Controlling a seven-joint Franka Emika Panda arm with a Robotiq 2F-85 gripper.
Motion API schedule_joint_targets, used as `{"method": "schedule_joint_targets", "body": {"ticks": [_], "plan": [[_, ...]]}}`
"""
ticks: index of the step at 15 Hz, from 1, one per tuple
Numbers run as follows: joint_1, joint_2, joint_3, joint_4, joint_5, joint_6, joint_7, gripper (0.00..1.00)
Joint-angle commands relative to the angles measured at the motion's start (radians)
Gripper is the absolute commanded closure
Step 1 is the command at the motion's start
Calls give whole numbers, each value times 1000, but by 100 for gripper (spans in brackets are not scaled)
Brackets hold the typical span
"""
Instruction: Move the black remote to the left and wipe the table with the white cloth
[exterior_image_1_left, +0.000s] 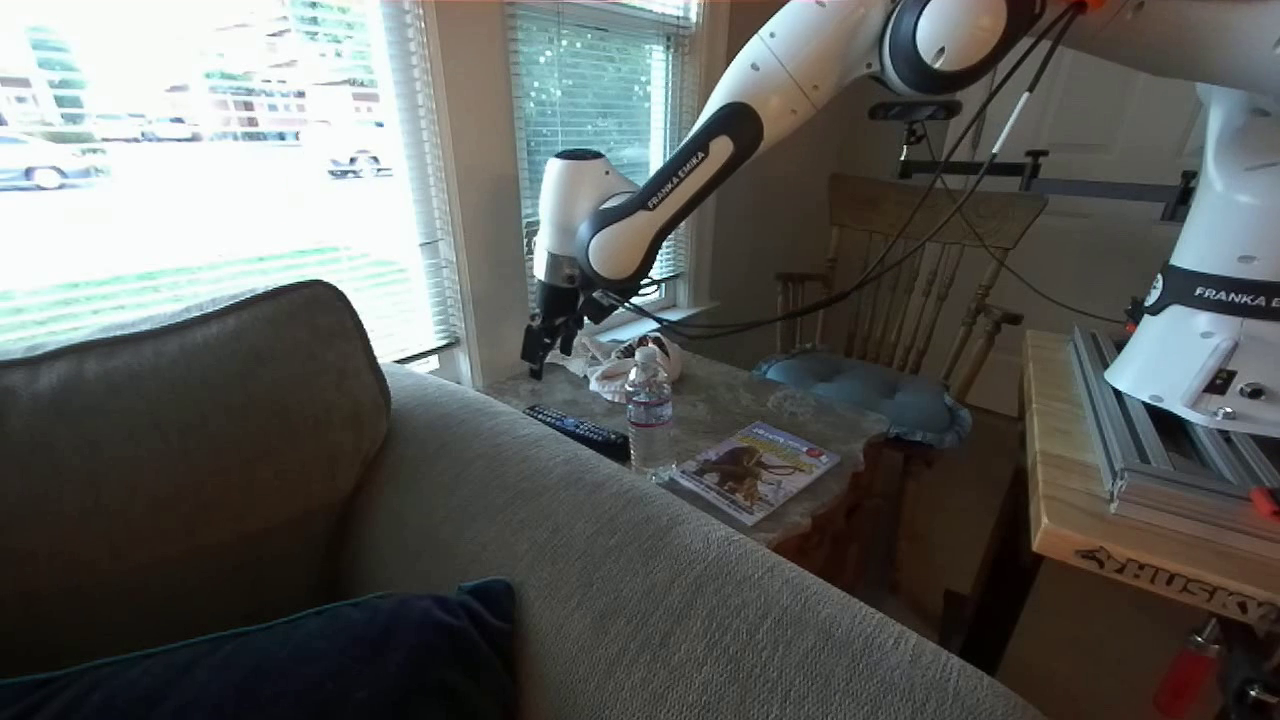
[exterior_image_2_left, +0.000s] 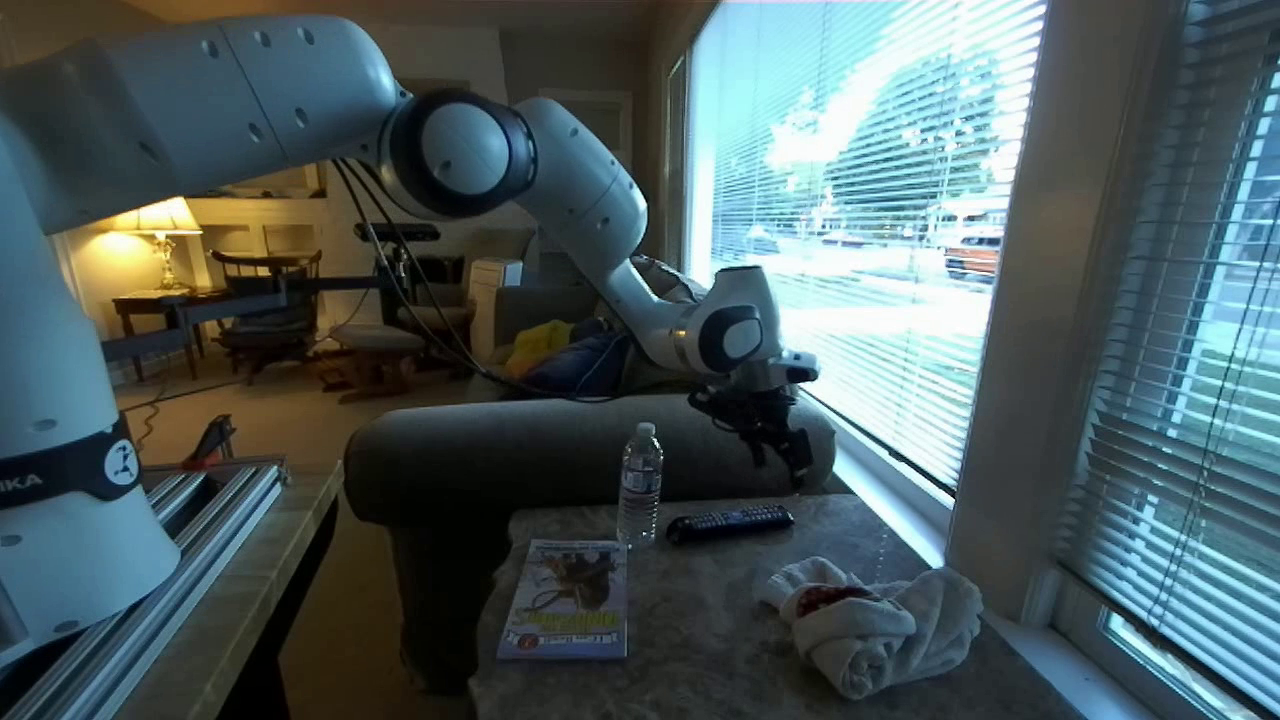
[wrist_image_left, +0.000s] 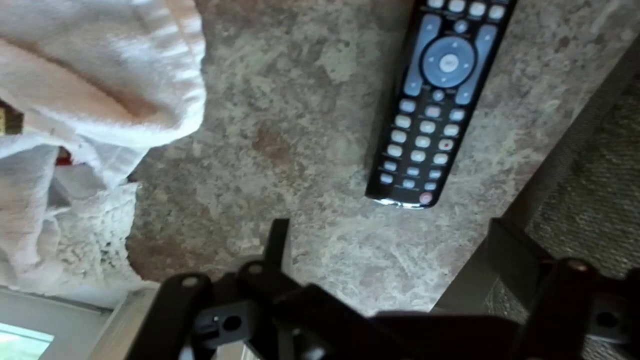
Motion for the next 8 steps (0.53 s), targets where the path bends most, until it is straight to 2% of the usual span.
{"method": "schedule_joint_targets", "body": {"ticks": [1,4,8], "plan": [[-52,-166,28,-239,-32,64,-148,0],[-76,-247,2,-357,-21,97,-210,0],[-81,-299,-68,-450,-30,111,-180,0]]}}
